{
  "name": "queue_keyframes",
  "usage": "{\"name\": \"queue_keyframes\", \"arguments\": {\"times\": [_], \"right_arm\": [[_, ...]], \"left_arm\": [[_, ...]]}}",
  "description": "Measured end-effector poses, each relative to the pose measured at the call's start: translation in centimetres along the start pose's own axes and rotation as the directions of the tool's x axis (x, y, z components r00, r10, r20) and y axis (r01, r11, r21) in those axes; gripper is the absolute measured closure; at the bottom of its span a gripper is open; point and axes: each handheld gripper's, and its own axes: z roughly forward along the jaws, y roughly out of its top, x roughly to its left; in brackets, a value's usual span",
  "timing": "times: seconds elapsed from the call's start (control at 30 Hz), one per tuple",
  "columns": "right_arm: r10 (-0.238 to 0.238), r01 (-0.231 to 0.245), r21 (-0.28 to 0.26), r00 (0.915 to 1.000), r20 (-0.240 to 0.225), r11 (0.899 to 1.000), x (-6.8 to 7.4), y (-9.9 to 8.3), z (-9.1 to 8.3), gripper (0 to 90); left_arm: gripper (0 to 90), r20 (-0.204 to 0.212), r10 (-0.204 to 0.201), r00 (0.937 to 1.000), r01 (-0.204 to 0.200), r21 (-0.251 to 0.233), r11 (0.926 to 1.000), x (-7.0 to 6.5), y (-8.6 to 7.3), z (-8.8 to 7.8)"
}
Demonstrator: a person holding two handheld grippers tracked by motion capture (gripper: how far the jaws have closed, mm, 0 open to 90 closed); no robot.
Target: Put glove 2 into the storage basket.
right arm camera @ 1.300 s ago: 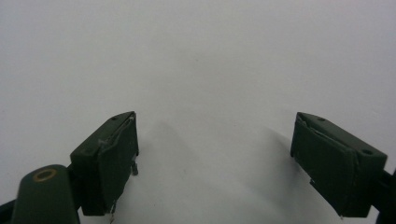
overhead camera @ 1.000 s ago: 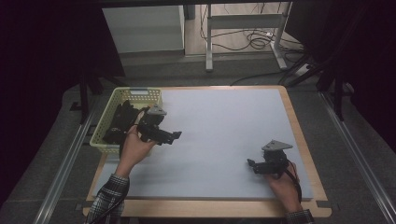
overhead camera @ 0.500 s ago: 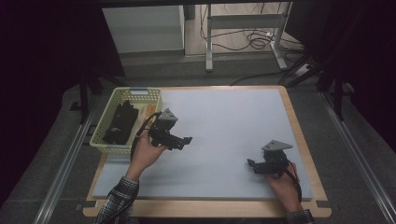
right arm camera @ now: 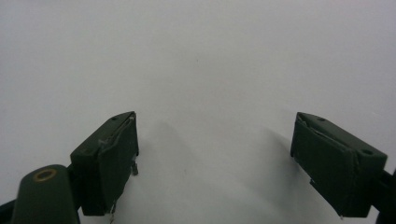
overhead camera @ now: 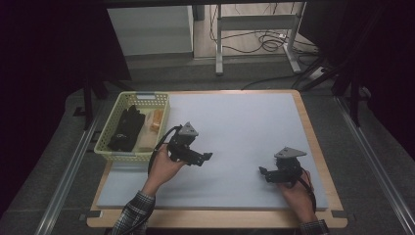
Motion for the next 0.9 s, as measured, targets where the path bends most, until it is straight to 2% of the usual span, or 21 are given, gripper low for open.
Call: {"name": "queue_keyframes", "arguments": {"times": [0.17, 0.43, 0.67, 0.9], "right_arm": [[0.001, -0.001, -0.001, 1.0, 0.0, 1.0, 0.0, 0.0, 0.0, 14.9], [0.0, 0.0, -0.001, 1.0, 0.0, 1.0, 0.0, 0.0, 0.0, 14.9], [0.0, 0.0, -0.001, 1.0, 0.0, 1.0, 0.0, 0.0, 0.0, 14.9], [-0.001, 0.001, -0.001, 1.0, 0.0, 1.0, 0.0, 0.0, 0.0, 14.9]], "left_arm": [[4.4, 0.011, -0.004, 0.9999, 0.004, -0.003, 1.0, -0.5, -0.7, 0.6], [2.7, 0.026, -0.024, 0.9994, 0.023, 0.021, 0.9995, -1.1, -2.9, 1.7], [1.3, 0.03, -0.02, 0.9994, 0.019, 0.036, 0.9992, -1.5, -4.5, 2.0], [0.0, 0.016, -0.002, 0.9999, 0.001, 0.056, 0.9984, -1.9, -5.9, 2.2]]}}
